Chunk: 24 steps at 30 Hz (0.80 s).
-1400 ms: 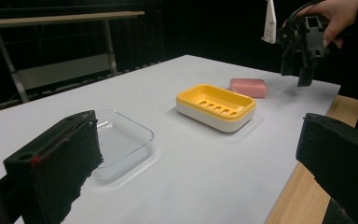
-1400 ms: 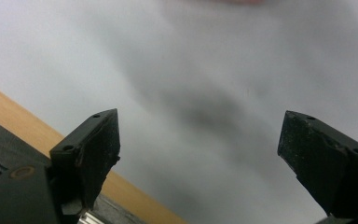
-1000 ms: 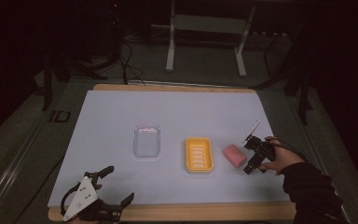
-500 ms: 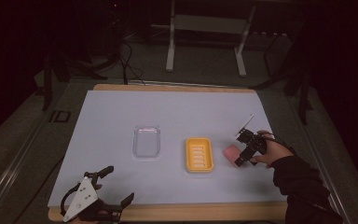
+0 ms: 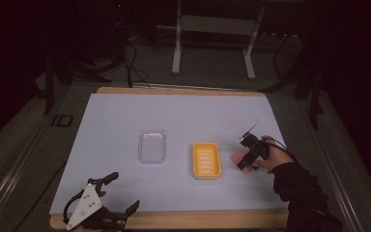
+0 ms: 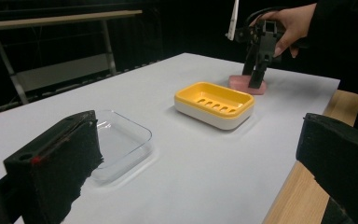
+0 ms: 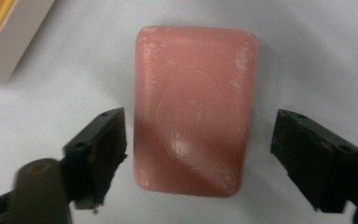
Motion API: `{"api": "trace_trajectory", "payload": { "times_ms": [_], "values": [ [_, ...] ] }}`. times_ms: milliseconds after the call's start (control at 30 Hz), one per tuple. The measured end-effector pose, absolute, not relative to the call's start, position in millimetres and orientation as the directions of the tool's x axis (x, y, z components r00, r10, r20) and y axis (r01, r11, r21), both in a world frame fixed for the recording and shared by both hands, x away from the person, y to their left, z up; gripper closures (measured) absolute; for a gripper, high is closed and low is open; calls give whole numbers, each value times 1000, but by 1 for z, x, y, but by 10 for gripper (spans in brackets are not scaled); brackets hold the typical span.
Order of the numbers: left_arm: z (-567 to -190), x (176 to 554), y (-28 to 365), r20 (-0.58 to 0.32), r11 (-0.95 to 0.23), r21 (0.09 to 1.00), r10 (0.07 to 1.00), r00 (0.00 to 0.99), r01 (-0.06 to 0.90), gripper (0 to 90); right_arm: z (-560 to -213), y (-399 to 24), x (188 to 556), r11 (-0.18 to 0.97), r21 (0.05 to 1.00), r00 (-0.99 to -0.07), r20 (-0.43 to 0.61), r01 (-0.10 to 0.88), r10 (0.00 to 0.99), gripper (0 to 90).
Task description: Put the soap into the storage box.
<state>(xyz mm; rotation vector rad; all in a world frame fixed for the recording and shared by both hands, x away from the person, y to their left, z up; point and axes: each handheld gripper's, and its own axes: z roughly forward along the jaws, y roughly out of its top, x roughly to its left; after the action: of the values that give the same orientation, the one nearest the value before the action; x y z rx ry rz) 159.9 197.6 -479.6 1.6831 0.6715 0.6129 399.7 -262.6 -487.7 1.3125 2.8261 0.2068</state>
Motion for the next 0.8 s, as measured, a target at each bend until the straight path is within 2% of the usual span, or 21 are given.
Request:
{"api": "trace_trajectory", "payload": {
  "times_ms": [67, 100, 267, 300, 533, 667, 700, 800],
  "values": [
    [-480, 160, 198, 46, -171, 979, 714, 698, 111, 3, -489, -263, 400, 636, 129, -645, 40, 761, 763, 201],
    [-480, 160, 197, 49, -174, 979, 717, 696, 110, 3, -491, -263, 401, 617, 121, -626, 55, 777, 778, 264],
    [-480, 160, 197, 49, -173, 979, 718, 694, 110, 3, -495, -261, 402, 614, 109, -622, 68, 782, 780, 305],
    [-480, 160, 197, 47, -171, 979, 717, 696, 111, 3, -496, -258, 402, 619, 99, -626, 57, 779, 778, 334],
    [-480, 159, 197, 49, -176, 978, 715, 697, 111, 3, -499, -249, 397, 647, 88, -647, -26, 757, 762, 367],
    [-480, 159, 197, 47, -171, 979, 716, 696, 110, 3, -499, -247, 394, 611, 92, -610, -43, 786, 791, 369],
    [-480, 159, 196, 48, -173, 979, 716, 697, 110, 3, -499, -248, 394, 572, 86, -572, -33, 815, 820, 371],
    [-480, 159, 196, 51, -175, 979, 716, 697, 108, 3, -498, -248, 391, 537, 99, -535, -44, 838, 844, 372]
  ]
}}
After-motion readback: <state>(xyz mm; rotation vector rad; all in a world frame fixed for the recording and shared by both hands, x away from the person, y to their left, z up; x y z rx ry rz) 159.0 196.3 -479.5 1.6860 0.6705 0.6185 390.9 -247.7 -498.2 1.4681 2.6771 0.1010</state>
